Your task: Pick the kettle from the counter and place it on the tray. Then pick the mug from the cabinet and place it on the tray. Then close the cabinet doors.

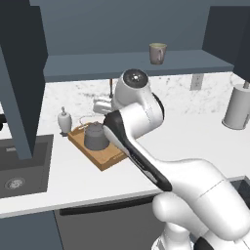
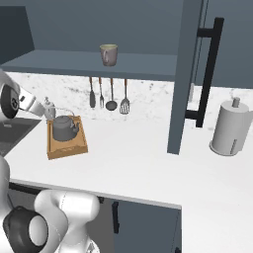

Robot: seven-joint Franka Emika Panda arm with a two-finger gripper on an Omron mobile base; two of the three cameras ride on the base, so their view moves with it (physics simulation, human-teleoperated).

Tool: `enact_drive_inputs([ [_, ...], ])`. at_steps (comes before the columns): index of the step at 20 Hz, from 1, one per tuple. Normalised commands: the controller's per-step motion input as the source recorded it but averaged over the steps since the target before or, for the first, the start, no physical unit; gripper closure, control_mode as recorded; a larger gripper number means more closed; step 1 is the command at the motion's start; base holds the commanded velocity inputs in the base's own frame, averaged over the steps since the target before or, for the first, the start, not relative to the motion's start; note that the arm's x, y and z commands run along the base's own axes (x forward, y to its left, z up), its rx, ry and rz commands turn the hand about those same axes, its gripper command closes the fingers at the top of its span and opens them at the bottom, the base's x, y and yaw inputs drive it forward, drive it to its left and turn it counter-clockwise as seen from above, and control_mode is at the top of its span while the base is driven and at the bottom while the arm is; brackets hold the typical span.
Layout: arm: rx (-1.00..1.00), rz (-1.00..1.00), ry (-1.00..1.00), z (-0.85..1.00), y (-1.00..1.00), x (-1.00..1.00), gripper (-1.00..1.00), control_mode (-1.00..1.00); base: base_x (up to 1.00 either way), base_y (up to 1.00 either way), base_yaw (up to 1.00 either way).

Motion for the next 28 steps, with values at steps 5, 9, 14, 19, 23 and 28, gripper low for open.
enact_drive_inputs([
  [5, -0.13, -0.01, 0.04, 0.38, -0.7, -0.31, -1.0, -1.0, 0.0, 0.0, 0.0],
  [9, -0.17, 0.0, -0.1, 0.13, -0.57, 0.0, -1.0, -1.0, 0.0, 0.0, 0.0],
  [14, -0.13, 0.0, -0.08, 0.27, -0.75, 0.0, -1.0, -1.0, 0.0, 0.0, 0.0],
  [19, 0.0, 0.04, -0.04, 0.45, -0.6, 0.0, -1.0, -1.0, 0.0, 0.0, 0.0],
  [23, 0.01, 0.06, 0.0, 0.32, -0.39, 0.11, -1.0, -1.0, 0.0, 0.0, 0.0],
  [28, 0.0, 0.04, 0.0, 0.08, -0.23, 0.32, -1.0, -1.0, 0.0, 0.0, 0.0],
])
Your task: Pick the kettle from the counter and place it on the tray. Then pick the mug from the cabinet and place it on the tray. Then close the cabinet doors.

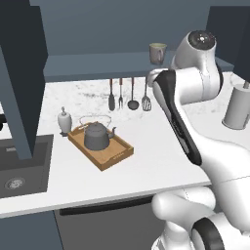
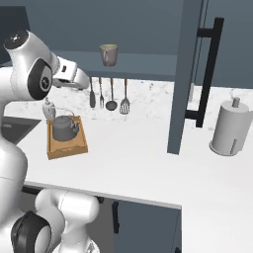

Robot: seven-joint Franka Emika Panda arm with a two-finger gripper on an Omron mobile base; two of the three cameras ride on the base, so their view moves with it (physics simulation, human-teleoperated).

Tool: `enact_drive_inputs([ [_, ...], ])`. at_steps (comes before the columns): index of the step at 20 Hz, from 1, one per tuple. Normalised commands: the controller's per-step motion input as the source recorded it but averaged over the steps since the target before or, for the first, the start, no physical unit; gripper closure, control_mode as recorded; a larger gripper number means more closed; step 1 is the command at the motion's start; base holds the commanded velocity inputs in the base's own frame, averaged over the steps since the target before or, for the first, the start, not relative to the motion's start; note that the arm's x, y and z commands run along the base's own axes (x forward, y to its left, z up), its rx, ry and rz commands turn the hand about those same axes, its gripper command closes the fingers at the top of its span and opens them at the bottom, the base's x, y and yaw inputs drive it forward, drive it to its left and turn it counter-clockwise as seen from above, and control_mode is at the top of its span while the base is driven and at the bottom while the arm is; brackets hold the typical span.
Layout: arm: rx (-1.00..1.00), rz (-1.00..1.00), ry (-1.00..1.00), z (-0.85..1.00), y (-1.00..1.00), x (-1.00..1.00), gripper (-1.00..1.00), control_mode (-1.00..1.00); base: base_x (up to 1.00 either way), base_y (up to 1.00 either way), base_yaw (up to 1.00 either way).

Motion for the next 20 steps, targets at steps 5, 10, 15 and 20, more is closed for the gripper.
enact_drive_inputs([
  [5, 0.0, 0.01, -0.11, 0.0, -0.17, 0.45, -1.0, -1.0, 0.0, 0.0, 0.0],
  [10, 0.0, 0.0, -0.15, 0.08, -0.13, 0.42, -1.0, -1.0, 0.0, 0.0, 0.0],
  [15, 0.0, 0.0, -0.08, 0.12, -0.03, 0.4, -1.0, -1.0, 0.0, 0.0, 0.0],
  [20, 0.0, 0.0, -0.02, 0.17, -0.07, 0.26, -1.0, -1.0, 0.0, 0.0, 0.0],
])
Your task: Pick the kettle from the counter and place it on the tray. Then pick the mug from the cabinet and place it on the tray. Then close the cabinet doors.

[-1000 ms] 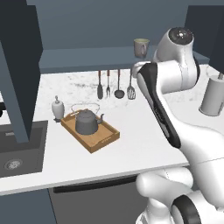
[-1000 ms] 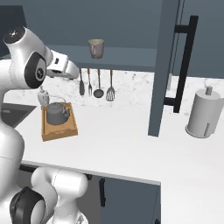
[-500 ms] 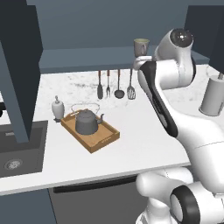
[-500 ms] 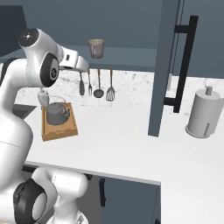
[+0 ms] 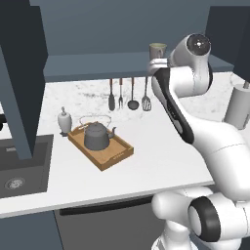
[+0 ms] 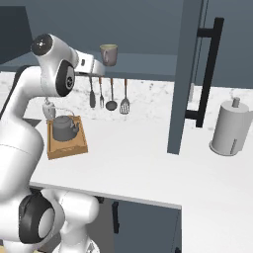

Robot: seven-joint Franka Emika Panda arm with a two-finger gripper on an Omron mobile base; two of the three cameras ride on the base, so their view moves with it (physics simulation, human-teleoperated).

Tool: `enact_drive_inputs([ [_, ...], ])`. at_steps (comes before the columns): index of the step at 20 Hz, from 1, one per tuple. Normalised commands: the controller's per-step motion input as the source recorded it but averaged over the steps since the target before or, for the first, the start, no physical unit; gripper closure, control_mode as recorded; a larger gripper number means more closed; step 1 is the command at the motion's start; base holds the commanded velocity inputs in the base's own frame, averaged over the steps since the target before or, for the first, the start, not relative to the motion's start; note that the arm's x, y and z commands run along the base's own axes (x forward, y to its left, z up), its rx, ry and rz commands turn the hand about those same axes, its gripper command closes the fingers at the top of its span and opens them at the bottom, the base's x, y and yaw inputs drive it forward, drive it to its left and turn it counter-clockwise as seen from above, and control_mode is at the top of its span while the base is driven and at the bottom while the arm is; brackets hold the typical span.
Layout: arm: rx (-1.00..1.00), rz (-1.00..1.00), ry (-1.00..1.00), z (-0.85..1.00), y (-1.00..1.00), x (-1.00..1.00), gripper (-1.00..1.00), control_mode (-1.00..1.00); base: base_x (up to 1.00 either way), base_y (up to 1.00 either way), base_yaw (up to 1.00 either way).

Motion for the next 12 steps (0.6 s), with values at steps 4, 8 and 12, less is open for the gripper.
enact_drive_inputs([
  [4, 0.0, 0.0, 0.07, 0.24, -0.07, 0.34, -1.0, -1.0, 0.0, 0.0, 0.0],
  [8, 0.0, 0.0, 0.0, 0.0, -0.07, 0.43, -1.0, -1.0, 0.0, 0.0, 0.0],
  [12, 0.0, 0.0, 0.0, 0.0, -0.03, 0.43, -1.0, -1.0, 0.0, 0.0, 0.0],
])
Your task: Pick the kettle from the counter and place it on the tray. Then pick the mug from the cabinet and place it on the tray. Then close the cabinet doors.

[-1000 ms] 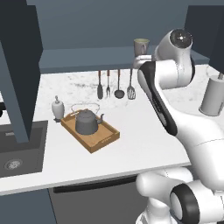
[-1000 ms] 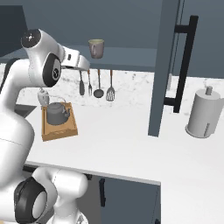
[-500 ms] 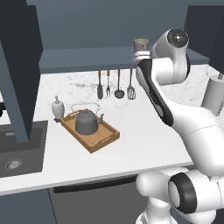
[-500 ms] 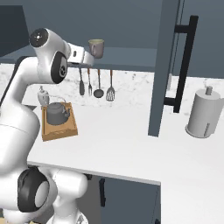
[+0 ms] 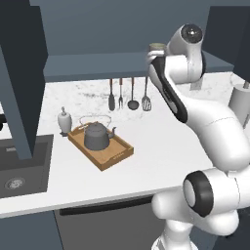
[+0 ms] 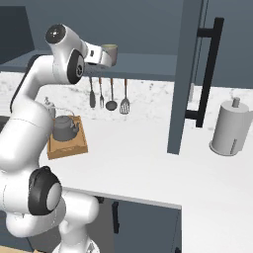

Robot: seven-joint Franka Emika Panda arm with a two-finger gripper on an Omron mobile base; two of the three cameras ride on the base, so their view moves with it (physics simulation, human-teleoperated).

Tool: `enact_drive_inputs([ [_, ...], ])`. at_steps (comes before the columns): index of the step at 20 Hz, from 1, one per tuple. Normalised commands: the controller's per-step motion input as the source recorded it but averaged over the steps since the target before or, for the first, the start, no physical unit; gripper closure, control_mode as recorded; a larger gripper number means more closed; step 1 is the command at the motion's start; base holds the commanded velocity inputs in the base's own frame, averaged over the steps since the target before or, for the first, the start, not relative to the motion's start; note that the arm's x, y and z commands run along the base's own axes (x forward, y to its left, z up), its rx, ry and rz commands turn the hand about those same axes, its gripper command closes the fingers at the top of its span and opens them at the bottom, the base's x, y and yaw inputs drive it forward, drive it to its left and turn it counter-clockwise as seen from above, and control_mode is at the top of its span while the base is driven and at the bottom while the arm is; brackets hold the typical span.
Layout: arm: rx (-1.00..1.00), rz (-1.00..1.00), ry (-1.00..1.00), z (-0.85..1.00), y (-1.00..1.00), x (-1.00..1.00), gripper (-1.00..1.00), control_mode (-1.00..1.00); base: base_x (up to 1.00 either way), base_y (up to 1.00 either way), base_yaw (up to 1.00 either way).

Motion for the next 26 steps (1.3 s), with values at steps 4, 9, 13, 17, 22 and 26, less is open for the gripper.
enact_drive_inputs([
  [4, 0.0, 0.0, -0.01, 0.05, 0.0, 0.41, -1.0, -1.0, 0.0, 0.0, 0.0],
  [9, 0.0, 0.0, 0.0, 0.14, -0.06, 0.34, -1.0, -1.0, 0.0, 0.0, 0.0],
  [13, 0.0, 0.0, 0.0, 0.11, -0.12, 0.28, -1.0, -1.0, 0.0, 0.0, 0.0],
  [17, 0.0, 0.0, 0.0, 0.0, -0.11, 0.22, -1.0, -1.0, 0.0, 0.0, 0.0],
  [22, 0.0, 0.0, -0.01, 0.0, -0.07, 0.22, -1.0, -1.0, 0.0, 0.0, 0.0],
  [26, 0.0, 0.0, -0.01, 0.0, -0.02, 0.25, -1.0, -1.0, 0.0, 0.0, 0.0],
])
